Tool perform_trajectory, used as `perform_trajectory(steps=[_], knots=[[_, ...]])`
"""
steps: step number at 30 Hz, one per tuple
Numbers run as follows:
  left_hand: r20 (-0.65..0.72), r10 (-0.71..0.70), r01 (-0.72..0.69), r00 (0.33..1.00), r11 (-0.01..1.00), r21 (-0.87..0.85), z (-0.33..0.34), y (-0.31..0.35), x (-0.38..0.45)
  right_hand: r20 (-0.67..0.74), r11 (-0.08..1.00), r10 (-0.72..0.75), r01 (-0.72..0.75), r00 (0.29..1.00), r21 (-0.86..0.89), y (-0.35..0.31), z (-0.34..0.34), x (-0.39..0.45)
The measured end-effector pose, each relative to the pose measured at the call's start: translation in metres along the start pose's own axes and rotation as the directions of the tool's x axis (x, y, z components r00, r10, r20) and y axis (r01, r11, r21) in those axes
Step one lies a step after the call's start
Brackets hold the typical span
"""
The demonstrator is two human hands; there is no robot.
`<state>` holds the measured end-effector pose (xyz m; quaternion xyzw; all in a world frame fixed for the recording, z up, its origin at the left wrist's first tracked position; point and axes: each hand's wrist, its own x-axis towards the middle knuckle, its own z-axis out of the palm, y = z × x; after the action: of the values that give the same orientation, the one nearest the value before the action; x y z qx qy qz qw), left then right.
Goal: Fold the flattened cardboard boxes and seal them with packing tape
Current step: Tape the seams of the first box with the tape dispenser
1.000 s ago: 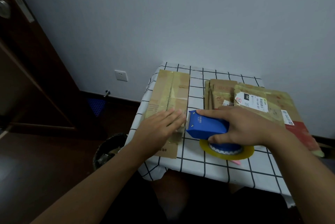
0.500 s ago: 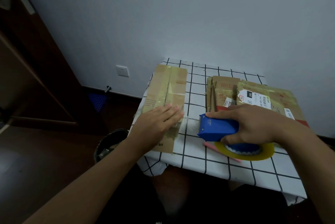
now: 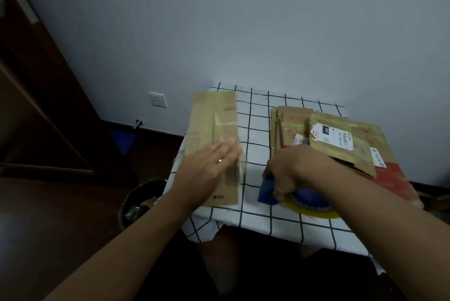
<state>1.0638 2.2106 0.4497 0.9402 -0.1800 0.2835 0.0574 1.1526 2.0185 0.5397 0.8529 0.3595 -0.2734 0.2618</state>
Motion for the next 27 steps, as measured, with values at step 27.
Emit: perform_trajectory(steps=[27], knots=[[0.087, -0.291, 0.284, 0.953, 0.955, 0.080, -0.013, 0.015, 0.001, -0.418, 0.485, 0.579, 0.116, 0.700, 0.867, -0.002, 0.056, -0.012]])
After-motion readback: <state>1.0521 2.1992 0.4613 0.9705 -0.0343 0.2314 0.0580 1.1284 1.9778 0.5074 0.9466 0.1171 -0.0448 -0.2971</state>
